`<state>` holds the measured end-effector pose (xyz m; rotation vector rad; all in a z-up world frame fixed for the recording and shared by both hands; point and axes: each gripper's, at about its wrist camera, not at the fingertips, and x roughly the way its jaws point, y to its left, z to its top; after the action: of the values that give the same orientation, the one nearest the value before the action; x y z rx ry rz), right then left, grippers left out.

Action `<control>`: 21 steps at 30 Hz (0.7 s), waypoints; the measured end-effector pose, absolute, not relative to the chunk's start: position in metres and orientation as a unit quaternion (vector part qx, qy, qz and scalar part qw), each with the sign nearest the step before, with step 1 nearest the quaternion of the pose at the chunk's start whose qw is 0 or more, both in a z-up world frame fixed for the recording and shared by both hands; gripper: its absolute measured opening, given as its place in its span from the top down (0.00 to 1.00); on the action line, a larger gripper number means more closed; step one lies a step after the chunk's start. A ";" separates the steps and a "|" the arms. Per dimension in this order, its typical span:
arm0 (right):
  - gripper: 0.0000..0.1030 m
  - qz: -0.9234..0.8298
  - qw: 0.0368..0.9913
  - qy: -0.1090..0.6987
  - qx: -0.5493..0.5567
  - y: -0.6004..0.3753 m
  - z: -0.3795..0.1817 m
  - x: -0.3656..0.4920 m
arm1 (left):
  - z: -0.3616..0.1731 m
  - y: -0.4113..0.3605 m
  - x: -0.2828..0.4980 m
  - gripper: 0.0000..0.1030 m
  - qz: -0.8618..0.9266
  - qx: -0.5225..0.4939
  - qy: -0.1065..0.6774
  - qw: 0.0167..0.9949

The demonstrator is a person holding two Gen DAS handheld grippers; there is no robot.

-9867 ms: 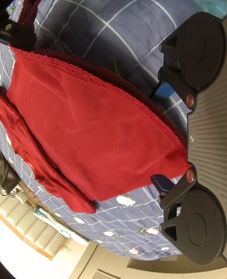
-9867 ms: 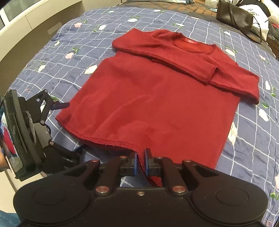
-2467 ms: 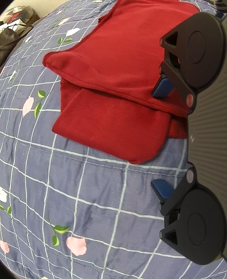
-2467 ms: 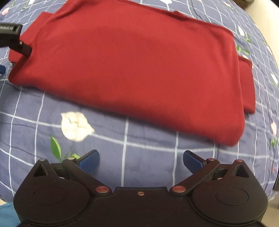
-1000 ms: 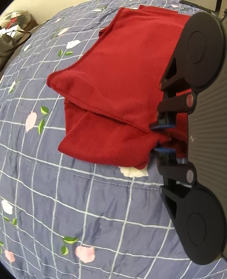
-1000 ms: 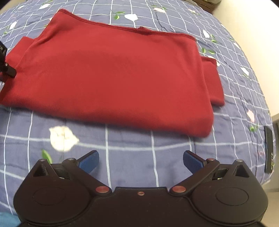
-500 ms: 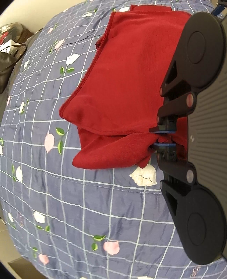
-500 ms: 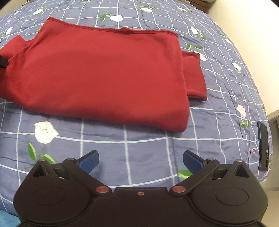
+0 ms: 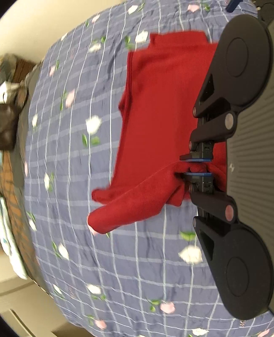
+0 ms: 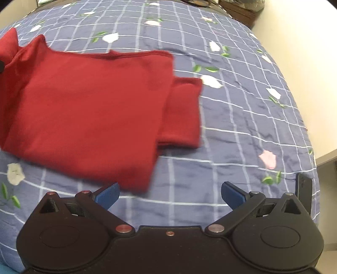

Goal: Fold small clothes

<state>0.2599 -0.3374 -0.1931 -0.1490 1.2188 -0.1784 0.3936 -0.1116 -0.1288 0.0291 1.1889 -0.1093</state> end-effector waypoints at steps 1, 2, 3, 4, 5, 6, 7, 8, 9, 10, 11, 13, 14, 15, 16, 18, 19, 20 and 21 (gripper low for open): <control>0.01 -0.080 0.814 0.571 -0.071 -0.344 -0.193 0.260 | -0.127 -0.126 0.391 0.92 -0.062 0.017 0.556 0.829; 0.01 -0.077 0.814 0.571 -0.076 -0.350 -0.192 0.260 | -0.127 -0.139 0.387 0.92 -0.073 0.020 0.553 0.830; 0.01 -0.073 0.813 0.572 -0.081 -0.356 -0.192 0.258 | -0.127 -0.152 0.384 0.92 -0.083 0.024 0.551 0.830; 0.01 -0.069 0.812 0.573 -0.086 -0.362 -0.193 0.256 | -0.127 -0.166 0.380 0.92 -0.094 0.029 0.549 0.830; 0.01 -0.065 0.811 0.574 -0.089 -0.368 -0.193 0.254 | -0.128 -0.180 0.376 0.92 -0.105 0.033 0.547 0.830; 0.01 -0.063 0.810 0.576 -0.092 -0.373 -0.194 0.251 | -0.130 -0.190 0.371 0.92 -0.115 0.035 0.547 0.829; 0.01 -0.062 0.808 0.579 -0.095 -0.378 -0.195 0.248 | -0.133 -0.201 0.368 0.92 -0.124 0.038 0.548 0.827; 0.01 -0.061 0.805 0.582 -0.099 -0.383 -0.196 0.246 | -0.136 -0.213 0.363 0.92 -0.132 0.039 0.550 0.824; 0.01 -0.060 0.803 0.584 -0.102 -0.389 -0.198 0.243 | -0.141 -0.222 0.360 0.92 -0.138 0.040 0.553 0.821; 0.01 -0.061 0.801 0.586 -0.105 -0.395 -0.199 0.241 | -0.145 -0.230 0.357 0.92 -0.142 0.040 0.557 0.817; 0.01 -0.062 0.799 0.588 -0.108 -0.399 -0.200 0.239 | -0.149 -0.238 0.354 0.92 -0.145 0.039 0.561 0.814; 0.01 -0.065 0.797 0.590 -0.111 -0.410 -0.201 0.235 | -0.157 -0.246 0.352 0.92 -0.150 0.033 0.569 0.808; 0.01 -0.067 0.796 0.591 -0.112 -0.413 -0.201 0.234 | -0.160 -0.249 0.350 0.92 -0.151 0.034 0.572 0.806; 0.01 -0.068 0.796 0.591 -0.113 -0.417 -0.201 0.233 | -0.163 -0.252 0.349 0.92 -0.151 0.036 0.575 0.804; 0.01 -0.069 0.795 0.591 -0.114 -0.420 -0.201 0.232 | -0.166 -0.254 0.348 0.92 -0.152 0.037 0.577 0.802; 0.01 -0.069 0.795 0.592 -0.116 -0.424 -0.202 0.232 | -0.170 -0.252 0.347 0.90 -0.151 0.031 0.585 0.796; 0.01 -0.068 0.794 0.592 -0.118 -0.425 -0.202 0.232 | -0.171 -0.250 0.346 0.89 -0.151 0.026 0.588 0.794; 0.01 -0.066 0.794 0.593 -0.119 -0.426 -0.203 0.232 | -0.172 -0.247 0.346 0.87 -0.151 0.017 0.592 0.792; 0.01 -0.062 0.794 0.593 -0.119 -0.426 -0.203 0.233 | -0.174 -0.244 0.346 0.86 -0.153 0.008 0.594 0.790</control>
<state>0.2331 -0.4263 -0.2034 -0.2562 1.2742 -0.1339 0.3462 -0.2441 -0.1735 0.0163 1.2788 -0.3296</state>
